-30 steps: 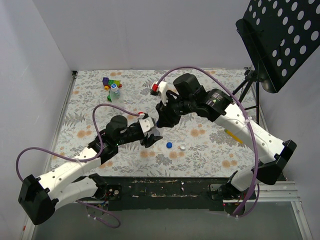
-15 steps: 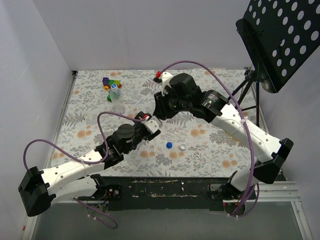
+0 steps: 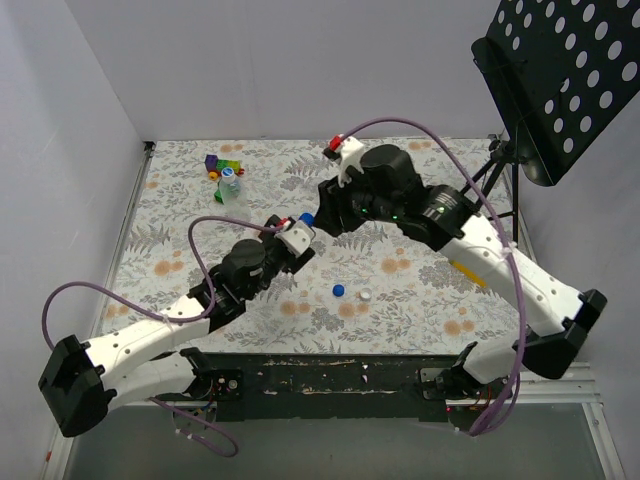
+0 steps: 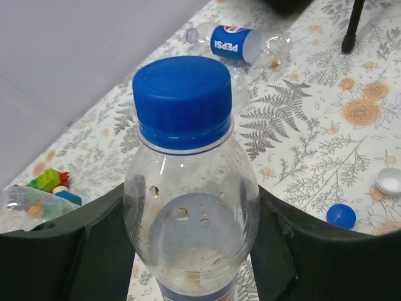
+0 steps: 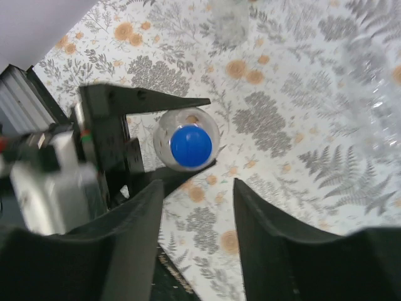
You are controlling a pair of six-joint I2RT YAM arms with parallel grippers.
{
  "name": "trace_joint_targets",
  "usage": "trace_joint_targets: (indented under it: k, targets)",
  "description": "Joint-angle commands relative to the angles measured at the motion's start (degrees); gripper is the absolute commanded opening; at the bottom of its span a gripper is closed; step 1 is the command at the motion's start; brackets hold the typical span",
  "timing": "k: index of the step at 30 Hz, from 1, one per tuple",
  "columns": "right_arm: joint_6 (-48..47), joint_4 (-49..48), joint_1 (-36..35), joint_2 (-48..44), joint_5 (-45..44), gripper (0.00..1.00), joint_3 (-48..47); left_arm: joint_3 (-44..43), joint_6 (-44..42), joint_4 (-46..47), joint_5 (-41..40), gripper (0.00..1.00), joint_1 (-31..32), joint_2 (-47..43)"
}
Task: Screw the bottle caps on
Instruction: Screw the bottle cap onto the plastic bottle.
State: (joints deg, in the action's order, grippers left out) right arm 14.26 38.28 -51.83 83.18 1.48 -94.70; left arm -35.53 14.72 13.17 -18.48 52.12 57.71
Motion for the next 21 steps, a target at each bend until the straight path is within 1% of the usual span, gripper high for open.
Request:
trace_joint_targets:
  k: [1, 2, 4, 8, 10, 15, 19, 21]
  targets:
    - [-12.0, -5.0, 3.1, -9.5, 6.3, 0.59, 1.2, -3.1, 6.6, -7.7, 26.0, 0.0, -8.0, -2.4]
    - [-15.8, -4.8, 3.8, -10.6, 9.1, 0.61, 1.9, -3.4, 6.5, -8.7, 31.4, 0.0, -9.1, -2.5]
    - [-22.1, -3.3, 4.5, -12.0, 15.0, 0.63, 2.8, -3.9, 6.8, -9.7, 39.9, 0.0, -9.8, -2.2]
    - [-36.4, 1.5, 4.5, -13.7, 28.6, 0.64, 4.8, -4.6, 6.5, -10.5, 53.7, 0.0, -10.2, -2.3]
    - [-41.3, 4.0, 4.5, -14.1, 31.5, 0.66, 5.1, -4.7, 6.5, -10.4, 58.8, 0.0, -10.4, -2.3]
    - [-50.1, 12.2, 4.5, -11.6, 34.8, 0.66, 2.3, -5.6, 6.8, -11.1, 64.4, 0.0, -10.5, -1.1]
    - [-53.9, 17.1, 4.4, -9.0, 39.1, 0.65, -0.4, -6.0, 7.0, -11.3, 65.7, 0.0, -10.5, -0.7]
    - [-54.8, 17.6, 4.5, -8.1, 40.1, 0.63, -0.6, -6.0, 7.0, -11.4, 66.0, 0.0, -10.6, -0.5]
